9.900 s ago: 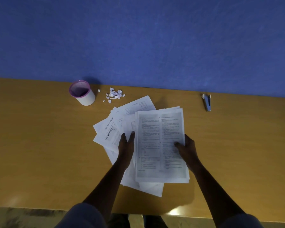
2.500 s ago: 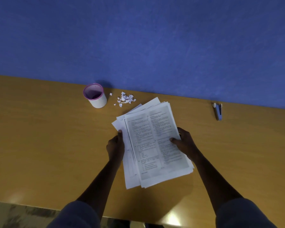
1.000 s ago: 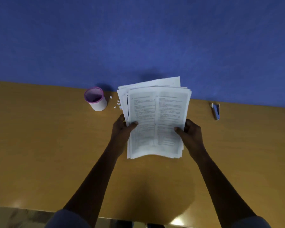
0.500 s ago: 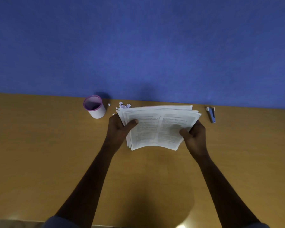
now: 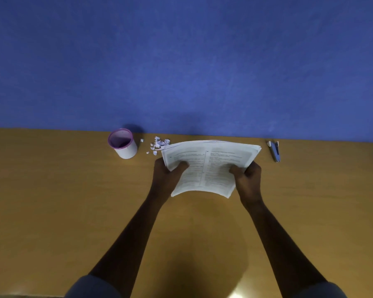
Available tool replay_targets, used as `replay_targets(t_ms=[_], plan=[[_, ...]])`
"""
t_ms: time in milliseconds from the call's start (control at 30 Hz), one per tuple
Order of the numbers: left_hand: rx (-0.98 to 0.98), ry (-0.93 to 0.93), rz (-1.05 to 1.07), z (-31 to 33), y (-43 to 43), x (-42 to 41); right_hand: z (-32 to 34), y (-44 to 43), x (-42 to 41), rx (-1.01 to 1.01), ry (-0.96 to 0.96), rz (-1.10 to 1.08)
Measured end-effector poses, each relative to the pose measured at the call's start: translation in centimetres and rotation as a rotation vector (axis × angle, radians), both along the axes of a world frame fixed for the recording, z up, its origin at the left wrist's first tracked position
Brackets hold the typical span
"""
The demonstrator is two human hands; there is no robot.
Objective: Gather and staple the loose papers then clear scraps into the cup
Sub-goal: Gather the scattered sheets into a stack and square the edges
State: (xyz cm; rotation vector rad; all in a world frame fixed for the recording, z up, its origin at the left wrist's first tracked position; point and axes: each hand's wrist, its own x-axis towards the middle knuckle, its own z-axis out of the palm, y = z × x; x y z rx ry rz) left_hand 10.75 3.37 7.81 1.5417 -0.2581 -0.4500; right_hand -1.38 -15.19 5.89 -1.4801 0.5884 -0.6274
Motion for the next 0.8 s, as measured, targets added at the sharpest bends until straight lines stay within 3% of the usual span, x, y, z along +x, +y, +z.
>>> replay_targets(t_ms=[233, 467, 800], plan=[[0.035, -0.066, -0.107, -0.3, 1.5, 0.8, 0.1, -1.2, -1.0, -0.053, -0.009, 0.072], [0.008, -0.003, -0.128, 0.4, 1.2, 1.8, 0.9, -1.2, -0.5, -0.058, 0.018, 0.144], [0.085, 0.023, -0.012, -0.3, -0.5, 0.8, -0.1, -0.6, 0.4, 0.022, 0.049, 0.011]])
